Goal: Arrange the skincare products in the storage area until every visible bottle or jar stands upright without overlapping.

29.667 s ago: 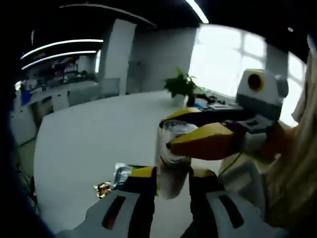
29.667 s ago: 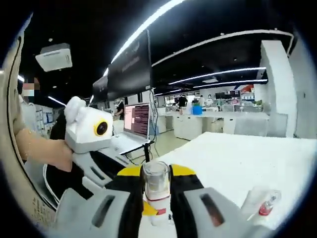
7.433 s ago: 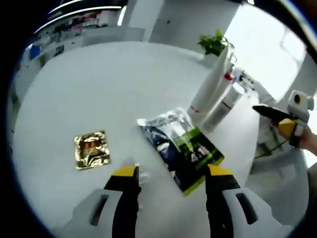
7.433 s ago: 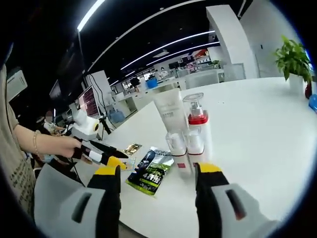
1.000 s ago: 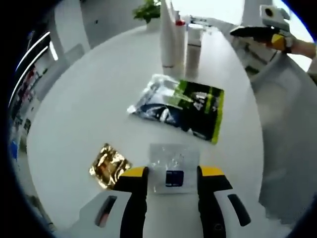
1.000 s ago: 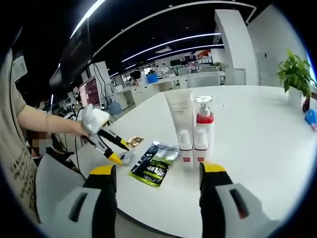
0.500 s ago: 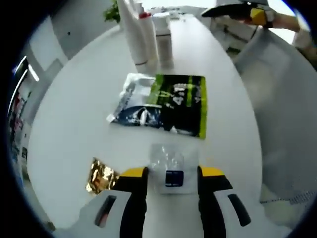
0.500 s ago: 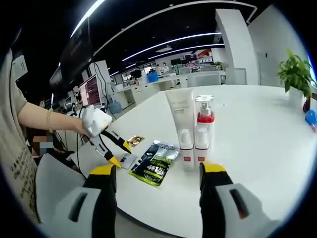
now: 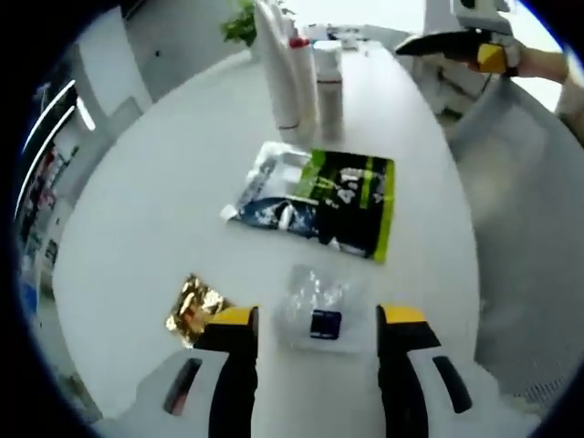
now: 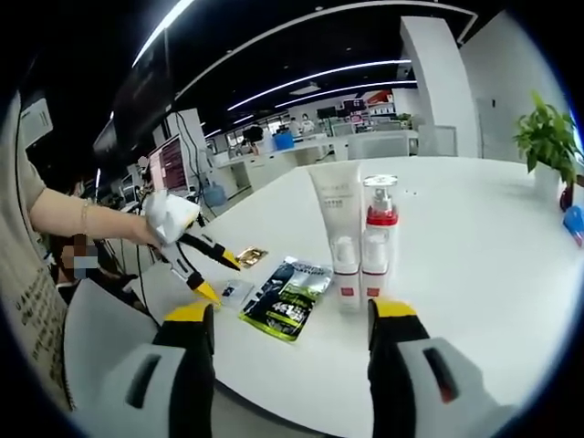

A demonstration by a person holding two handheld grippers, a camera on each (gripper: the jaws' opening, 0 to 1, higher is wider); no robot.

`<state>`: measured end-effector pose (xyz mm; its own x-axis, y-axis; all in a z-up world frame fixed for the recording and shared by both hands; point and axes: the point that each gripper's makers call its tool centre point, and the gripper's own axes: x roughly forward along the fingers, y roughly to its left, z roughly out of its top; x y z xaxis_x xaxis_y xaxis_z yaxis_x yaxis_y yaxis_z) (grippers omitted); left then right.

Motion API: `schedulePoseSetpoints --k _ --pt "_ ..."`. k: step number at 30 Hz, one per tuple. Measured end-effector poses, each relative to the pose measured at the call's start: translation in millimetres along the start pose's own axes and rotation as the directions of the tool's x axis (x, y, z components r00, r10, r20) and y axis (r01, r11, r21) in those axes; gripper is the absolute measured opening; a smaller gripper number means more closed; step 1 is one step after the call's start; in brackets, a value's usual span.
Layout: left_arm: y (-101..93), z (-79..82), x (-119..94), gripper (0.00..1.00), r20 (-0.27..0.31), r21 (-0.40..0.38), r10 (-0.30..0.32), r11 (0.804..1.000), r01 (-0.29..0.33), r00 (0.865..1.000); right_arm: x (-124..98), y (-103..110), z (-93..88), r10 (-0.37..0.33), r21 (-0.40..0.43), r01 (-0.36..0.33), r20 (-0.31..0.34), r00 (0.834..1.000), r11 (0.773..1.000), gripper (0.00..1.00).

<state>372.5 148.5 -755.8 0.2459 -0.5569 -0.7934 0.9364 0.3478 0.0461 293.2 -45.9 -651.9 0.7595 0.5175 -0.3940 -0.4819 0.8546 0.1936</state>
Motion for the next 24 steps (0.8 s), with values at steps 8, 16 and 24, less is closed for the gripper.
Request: schedulePoseSetpoints --k 8,16,24 --pt "24.5 -5.6 -47 0.59 0.137 -0.272 0.185 0.952 -0.142 0.973 -1 1 -3.9 -0.021 -0.052 0.02 -0.018 1.0 0.998 0.7" --pt "24.3 -10.3 -77 0.7 0.173 -0.417 0.305 0.884 -0.211 0.937 -2 1 -0.2 -0.024 -0.065 0.024 0.002 1.0 0.998 0.7" --pt "13.8 -6.9 -82 0.77 0.164 -0.495 0.408 0.821 -0.283 0.898 -3 20 4.5 0.082 -0.071 -0.08 0.031 0.996 0.994 0.7"
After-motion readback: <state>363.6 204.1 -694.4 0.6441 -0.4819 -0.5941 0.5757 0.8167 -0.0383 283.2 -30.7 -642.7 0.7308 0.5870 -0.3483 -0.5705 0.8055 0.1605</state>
